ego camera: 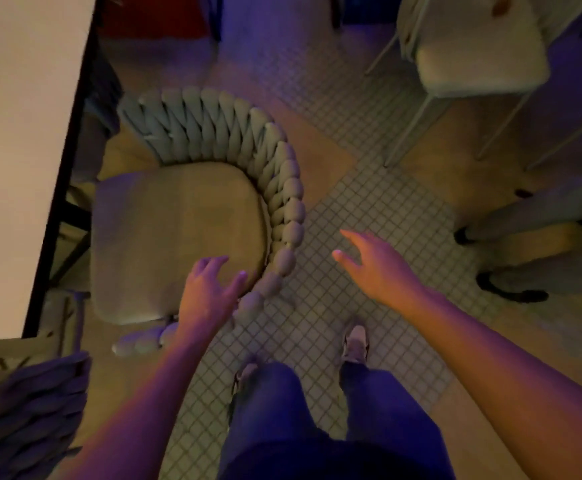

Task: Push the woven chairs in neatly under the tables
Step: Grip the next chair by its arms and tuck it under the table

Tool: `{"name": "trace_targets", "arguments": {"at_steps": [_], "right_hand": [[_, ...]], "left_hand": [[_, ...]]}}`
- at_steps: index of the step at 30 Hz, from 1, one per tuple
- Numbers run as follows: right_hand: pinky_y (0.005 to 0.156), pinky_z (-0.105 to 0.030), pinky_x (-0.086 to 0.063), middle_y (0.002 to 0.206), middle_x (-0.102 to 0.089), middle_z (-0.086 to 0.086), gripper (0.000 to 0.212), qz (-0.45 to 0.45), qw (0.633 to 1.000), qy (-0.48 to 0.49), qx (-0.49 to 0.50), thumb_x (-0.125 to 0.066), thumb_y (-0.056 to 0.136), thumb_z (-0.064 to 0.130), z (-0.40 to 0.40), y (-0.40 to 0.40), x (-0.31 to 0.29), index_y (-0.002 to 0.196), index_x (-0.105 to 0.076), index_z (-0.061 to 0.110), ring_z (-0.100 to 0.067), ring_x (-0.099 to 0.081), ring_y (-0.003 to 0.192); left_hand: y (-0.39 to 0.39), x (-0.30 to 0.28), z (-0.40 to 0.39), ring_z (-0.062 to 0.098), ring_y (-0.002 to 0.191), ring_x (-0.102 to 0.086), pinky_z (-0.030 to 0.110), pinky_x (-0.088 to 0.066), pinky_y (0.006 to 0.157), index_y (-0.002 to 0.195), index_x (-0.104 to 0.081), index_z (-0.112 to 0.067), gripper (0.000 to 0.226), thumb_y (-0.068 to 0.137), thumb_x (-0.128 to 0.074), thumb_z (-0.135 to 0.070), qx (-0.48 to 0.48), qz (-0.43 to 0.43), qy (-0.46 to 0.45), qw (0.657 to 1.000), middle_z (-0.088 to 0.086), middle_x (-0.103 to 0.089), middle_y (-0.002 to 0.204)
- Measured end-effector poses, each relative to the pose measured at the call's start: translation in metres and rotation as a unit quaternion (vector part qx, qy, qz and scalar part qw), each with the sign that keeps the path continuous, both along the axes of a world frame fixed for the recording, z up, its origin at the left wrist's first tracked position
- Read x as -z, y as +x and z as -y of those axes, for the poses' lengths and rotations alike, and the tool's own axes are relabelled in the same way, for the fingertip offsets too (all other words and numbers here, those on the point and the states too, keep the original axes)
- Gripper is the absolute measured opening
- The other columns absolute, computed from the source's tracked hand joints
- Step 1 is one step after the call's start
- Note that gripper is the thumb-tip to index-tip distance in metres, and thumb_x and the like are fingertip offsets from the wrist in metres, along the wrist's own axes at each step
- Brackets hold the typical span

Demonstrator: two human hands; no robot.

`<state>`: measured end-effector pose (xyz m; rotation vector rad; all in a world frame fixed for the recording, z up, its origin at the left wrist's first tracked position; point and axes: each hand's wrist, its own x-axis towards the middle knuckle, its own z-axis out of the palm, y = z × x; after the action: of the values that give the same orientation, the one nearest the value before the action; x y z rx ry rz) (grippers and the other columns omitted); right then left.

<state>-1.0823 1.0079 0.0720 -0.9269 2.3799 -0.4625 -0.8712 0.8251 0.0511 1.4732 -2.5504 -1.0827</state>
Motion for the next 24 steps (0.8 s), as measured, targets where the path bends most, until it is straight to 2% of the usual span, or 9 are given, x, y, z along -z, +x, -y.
{"name": "trace_targets", "arguments": {"at_steps": [5, 7, 10, 13, 17, 20, 24], "right_hand": [[0.098, -0.040, -0.043, 0.145, -0.047, -0.004, 0.057, -0.057, 0.991, 0.041, -0.114, -0.039, 0.095, 0.050, 0.017, -0.091, -0.005, 0.145, -0.036, 0.024, -0.024, -0.043, 0.131], [0.097, -0.040, -0.044, 0.143, -0.048, -0.004, 0.057, -0.065, 0.984, 0.043, -0.161, -0.040, 0.095, 0.050, 0.040, -0.122, -0.004, 0.145, -0.037, 0.023, -0.025, -0.044, 0.130], [0.097, -0.041, -0.044, 0.141, -0.049, -0.004, 0.056, -0.069, 0.970, 0.034, -0.230, -0.042, 0.095, 0.049, 0.092, -0.158, 0.005, 0.144, -0.038, 0.022, -0.026, -0.044, 0.129], [0.098, -0.041, -0.045, 0.141, -0.050, -0.004, 0.057, -0.087, 0.954, 0.035, -0.286, -0.043, 0.094, 0.048, 0.144, -0.184, 0.014, 0.144, -0.040, 0.021, -0.026, -0.044, 0.129], [0.091, -0.045, -0.049, 0.134, -0.054, -0.007, 0.055, -0.107, 0.938, 0.023, -0.329, -0.049, 0.092, 0.045, 0.210, -0.210, 0.020, 0.141, -0.043, 0.021, -0.030, -0.051, 0.122], [0.090, -0.042, -0.049, 0.133, -0.054, -0.008, 0.054, -0.108, 0.925, 0.010, -0.364, -0.051, 0.091, 0.042, 0.263, -0.220, 0.021, 0.140, -0.044, 0.020, -0.031, -0.051, 0.120], [0.093, -0.043, -0.047, 0.134, -0.052, -0.009, 0.055, -0.113, 0.906, -0.008, -0.408, -0.053, 0.091, 0.039, 0.325, -0.226, 0.021, 0.141, -0.044, 0.017, -0.032, -0.050, 0.121]], "left_hand": [[-0.015, 0.008, -0.017, 0.037, 0.112, -0.056, 0.043, -0.044, 0.094, 0.123, -0.060, -0.008, 0.044, 0.087, -0.062, -0.033, -0.129, 0.067, -0.027, 0.989, 0.019, -0.058, 0.121], [-0.022, 0.010, -0.028, 0.038, 0.108, -0.057, 0.045, -0.046, 0.092, 0.121, -0.061, -0.012, 0.043, 0.086, -0.061, -0.036, -0.198, 0.085, -0.021, 0.976, 0.017, -0.059, 0.119], [-0.025, 0.017, -0.029, 0.038, 0.113, -0.054, 0.046, -0.043, 0.094, 0.119, -0.062, -0.013, 0.041, 0.085, -0.062, -0.035, -0.294, 0.109, -0.039, 0.949, 0.018, -0.060, 0.119], [-0.029, 0.025, -0.023, 0.038, 0.118, -0.051, 0.050, -0.041, 0.097, 0.119, -0.062, -0.010, 0.040, 0.084, -0.064, -0.031, -0.362, 0.119, -0.064, 0.922, 0.018, -0.060, 0.122], [-0.039, 0.028, -0.007, 0.039, 0.122, -0.049, 0.052, -0.039, 0.099, 0.125, -0.059, -0.007, 0.046, 0.084, -0.067, -0.025, -0.428, 0.121, -0.073, 0.893, 0.018, -0.057, 0.128], [-0.046, 0.024, 0.004, 0.038, 0.122, -0.048, 0.053, -0.039, 0.099, 0.125, -0.057, -0.006, 0.046, 0.084, -0.066, -0.024, -0.463, 0.122, -0.084, 0.874, 0.017, -0.057, 0.129], [-0.049, 0.024, 0.004, 0.040, 0.118, -0.050, 0.052, -0.040, 0.096, 0.126, -0.057, -0.008, 0.045, 0.084, -0.066, -0.024, -0.542, 0.137, -0.072, 0.826, 0.018, -0.055, 0.129]]}}
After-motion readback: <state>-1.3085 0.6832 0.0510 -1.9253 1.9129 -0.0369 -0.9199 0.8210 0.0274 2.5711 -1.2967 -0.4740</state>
